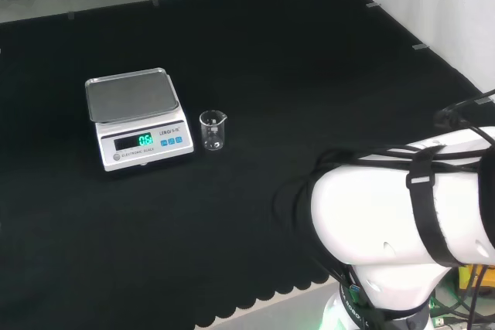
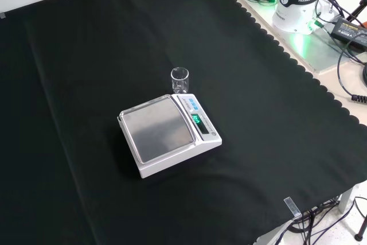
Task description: Pick up the beaker.
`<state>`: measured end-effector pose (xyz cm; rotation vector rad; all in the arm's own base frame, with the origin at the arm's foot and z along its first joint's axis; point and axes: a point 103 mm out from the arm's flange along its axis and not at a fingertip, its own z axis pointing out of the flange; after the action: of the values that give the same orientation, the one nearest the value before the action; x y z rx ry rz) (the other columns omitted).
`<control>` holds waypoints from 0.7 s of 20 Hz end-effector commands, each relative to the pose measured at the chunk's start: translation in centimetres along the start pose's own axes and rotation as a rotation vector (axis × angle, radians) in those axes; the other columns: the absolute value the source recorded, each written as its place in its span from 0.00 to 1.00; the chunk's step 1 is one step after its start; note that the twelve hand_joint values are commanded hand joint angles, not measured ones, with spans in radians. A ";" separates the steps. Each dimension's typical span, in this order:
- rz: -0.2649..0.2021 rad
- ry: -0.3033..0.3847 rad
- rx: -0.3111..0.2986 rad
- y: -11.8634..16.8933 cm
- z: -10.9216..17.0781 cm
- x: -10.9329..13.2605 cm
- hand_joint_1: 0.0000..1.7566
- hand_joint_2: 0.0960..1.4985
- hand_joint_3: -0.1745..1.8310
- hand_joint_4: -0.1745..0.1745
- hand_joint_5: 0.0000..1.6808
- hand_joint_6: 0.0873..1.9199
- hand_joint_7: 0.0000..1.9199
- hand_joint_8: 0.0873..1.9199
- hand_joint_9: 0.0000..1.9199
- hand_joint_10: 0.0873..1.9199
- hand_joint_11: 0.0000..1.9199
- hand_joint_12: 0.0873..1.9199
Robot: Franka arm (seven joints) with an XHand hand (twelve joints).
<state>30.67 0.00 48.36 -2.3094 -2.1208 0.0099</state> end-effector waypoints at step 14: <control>0.000 0.155 -0.221 1.7 3.2 -0.2 0.10 0.53 0.23 0.55 0.09 0.00 0.09 0.17 0.11 0.41 0.12 0.78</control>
<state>31.46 0.11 48.25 -2.3008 -2.1172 -0.0839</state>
